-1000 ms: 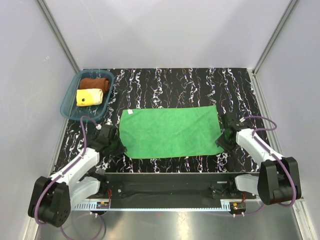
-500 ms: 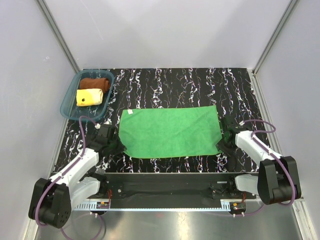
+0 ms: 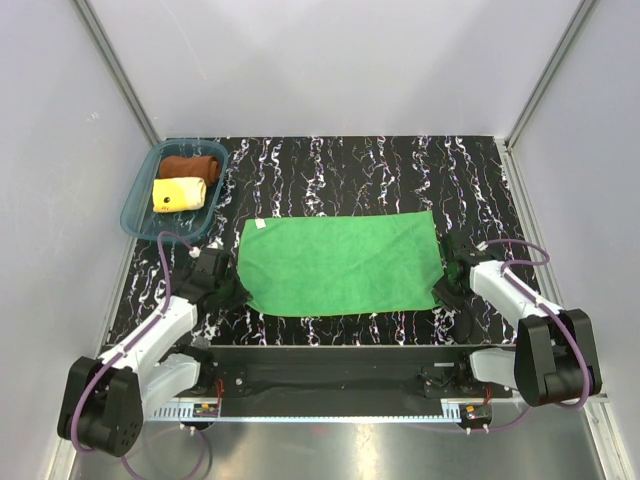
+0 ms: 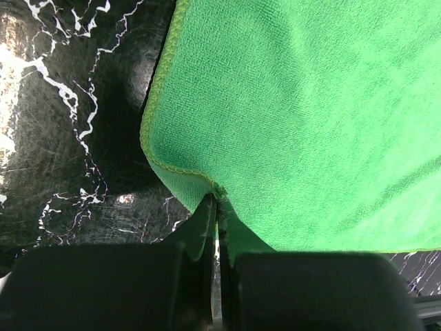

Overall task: Roll the towels
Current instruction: Flatten the towel, then fold the towel

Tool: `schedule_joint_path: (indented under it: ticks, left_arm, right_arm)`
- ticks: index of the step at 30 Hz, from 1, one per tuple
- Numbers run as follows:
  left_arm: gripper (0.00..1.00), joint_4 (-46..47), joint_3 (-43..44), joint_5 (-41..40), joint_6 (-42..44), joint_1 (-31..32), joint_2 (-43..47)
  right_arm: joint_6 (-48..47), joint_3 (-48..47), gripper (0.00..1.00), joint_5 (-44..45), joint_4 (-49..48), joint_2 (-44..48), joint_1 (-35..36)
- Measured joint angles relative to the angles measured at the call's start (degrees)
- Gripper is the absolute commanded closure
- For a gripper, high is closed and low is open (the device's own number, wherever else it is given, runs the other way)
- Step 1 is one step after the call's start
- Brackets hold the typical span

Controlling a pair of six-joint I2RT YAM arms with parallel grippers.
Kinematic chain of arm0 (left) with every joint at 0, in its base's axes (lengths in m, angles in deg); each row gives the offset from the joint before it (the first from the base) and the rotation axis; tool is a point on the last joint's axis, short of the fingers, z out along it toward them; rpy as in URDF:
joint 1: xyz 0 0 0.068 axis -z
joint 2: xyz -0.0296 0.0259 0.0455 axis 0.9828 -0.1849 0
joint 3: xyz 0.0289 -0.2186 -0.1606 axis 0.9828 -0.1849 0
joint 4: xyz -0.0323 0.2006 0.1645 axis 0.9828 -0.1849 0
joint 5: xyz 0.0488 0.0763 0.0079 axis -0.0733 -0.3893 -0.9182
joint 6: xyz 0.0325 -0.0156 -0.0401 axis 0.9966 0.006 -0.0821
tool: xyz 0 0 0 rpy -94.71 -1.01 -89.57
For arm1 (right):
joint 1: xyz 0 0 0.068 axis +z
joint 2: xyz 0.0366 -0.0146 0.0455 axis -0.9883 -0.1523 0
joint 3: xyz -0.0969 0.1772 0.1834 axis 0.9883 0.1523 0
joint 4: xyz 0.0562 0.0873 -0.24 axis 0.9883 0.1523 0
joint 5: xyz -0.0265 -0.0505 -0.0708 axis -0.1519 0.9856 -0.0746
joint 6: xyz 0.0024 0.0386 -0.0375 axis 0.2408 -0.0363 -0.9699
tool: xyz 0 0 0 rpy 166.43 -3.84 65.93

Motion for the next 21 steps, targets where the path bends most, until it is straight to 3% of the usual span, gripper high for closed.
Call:
schedule_joint_path:
  ticks: [6, 11, 21]
  left_arm:
    - [1.00, -0.09, 0.00, 0.02, 0.00, -0.04, 1.46]
    - [1.00, -0.07, 0.00, 0.02, 0.00, -0.04, 1.66]
    - [1.00, -1.31, 0.39, 0.04, 0.00, -0.04, 1.90]
  right_arm:
    - [0.20, 0.00, 0.73, 0.02, -0.17, -1.07, 0.22]
    - [0.20, -0.50, 1.00, -0.37, -1.07, -3.06, 0.39]
    - [0.24, -0.46, 1.00, -0.07, -0.24, -1.11, 0.44]
